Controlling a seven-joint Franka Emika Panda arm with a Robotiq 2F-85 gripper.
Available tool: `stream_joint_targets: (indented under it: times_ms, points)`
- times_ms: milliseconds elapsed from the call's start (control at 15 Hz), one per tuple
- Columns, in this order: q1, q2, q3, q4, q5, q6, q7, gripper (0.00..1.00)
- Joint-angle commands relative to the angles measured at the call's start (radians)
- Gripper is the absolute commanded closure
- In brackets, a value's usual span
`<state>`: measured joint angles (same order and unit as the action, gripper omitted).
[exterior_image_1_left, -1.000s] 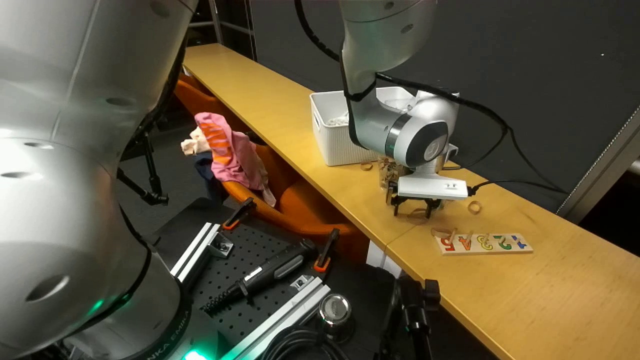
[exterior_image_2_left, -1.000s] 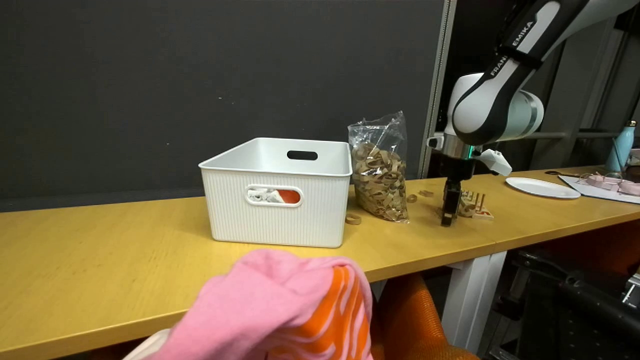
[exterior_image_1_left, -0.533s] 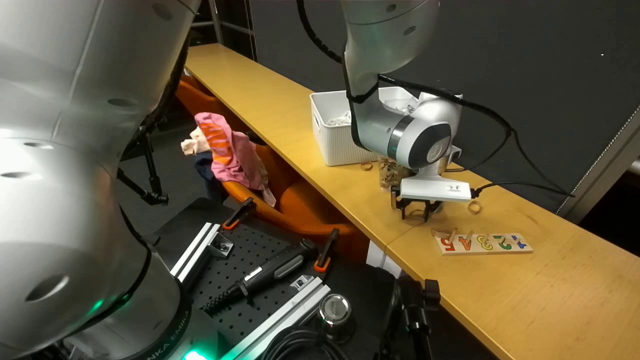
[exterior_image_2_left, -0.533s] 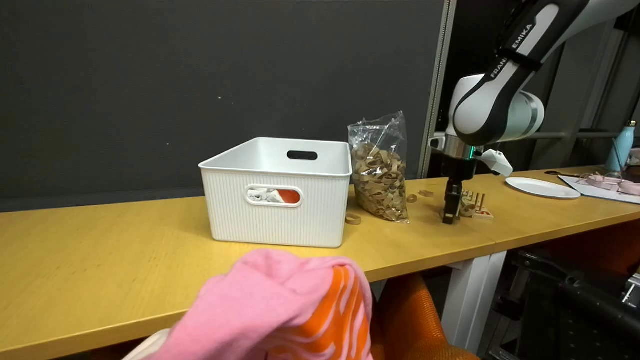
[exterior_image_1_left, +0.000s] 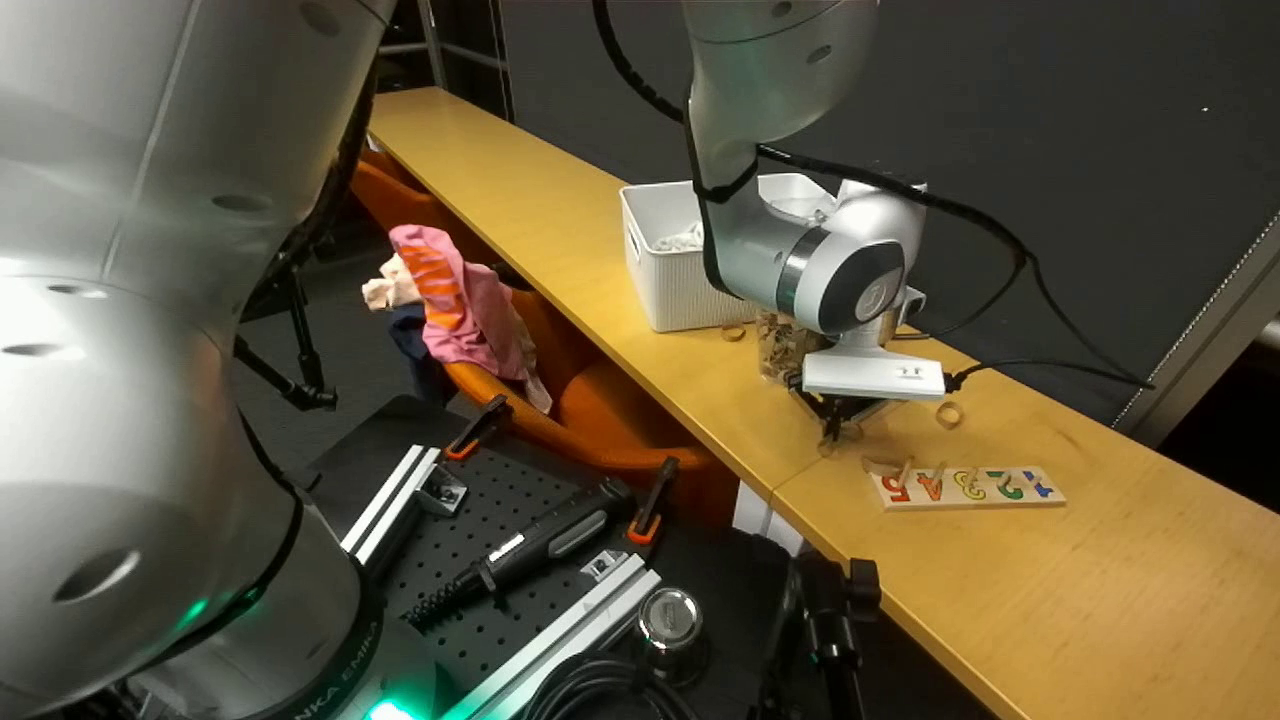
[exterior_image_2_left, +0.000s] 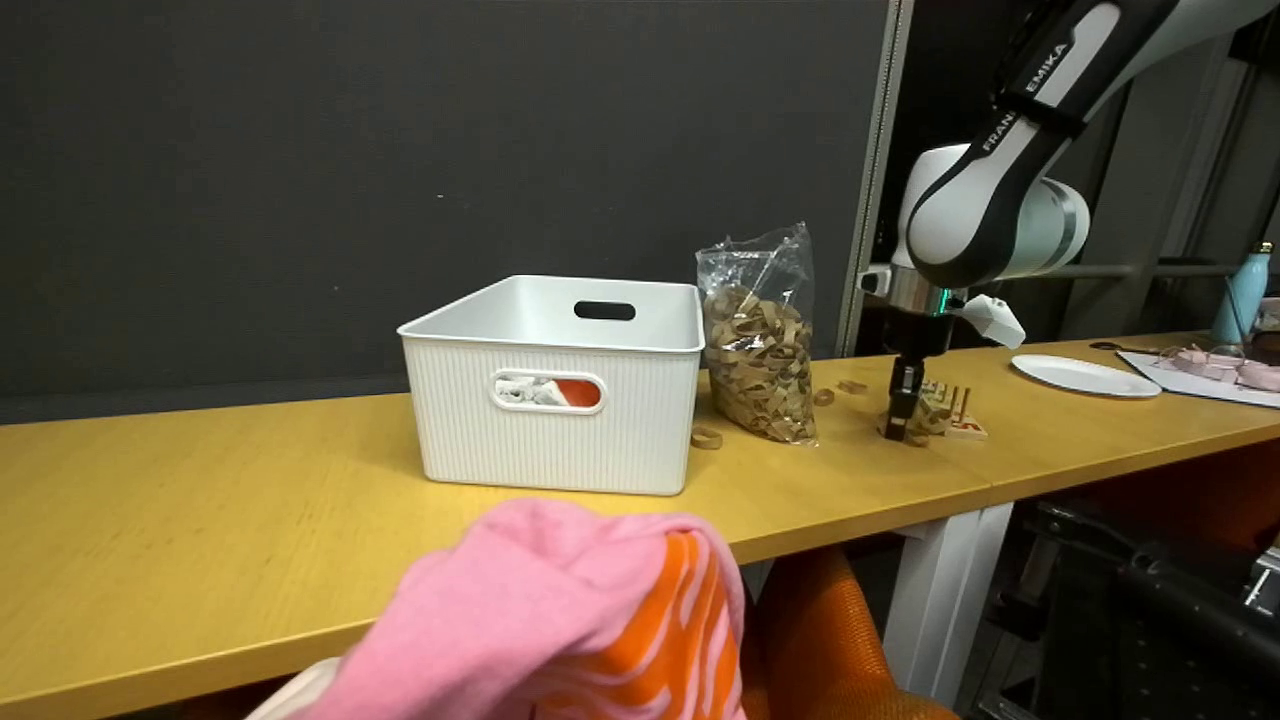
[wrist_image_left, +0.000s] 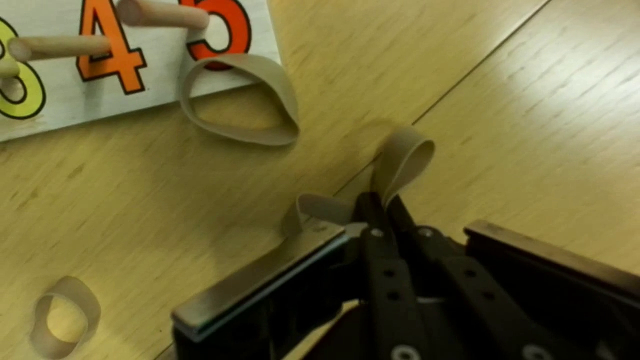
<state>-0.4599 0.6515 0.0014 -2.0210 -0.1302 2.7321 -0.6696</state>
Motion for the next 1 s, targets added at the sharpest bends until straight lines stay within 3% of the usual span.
stream_joint_targets:
  times_ms: [0, 867, 933]
  points:
    - [0.015, -0.033, -0.017, -0.022, 0.011, 0.003, 0.015, 0.99]
    - [0.01, -0.077, -0.078, -0.063, 0.001, 0.003, 0.06, 0.99]
    - [0.01, -0.075, -0.082, -0.061, 0.001, 0.0, 0.063, 0.8]
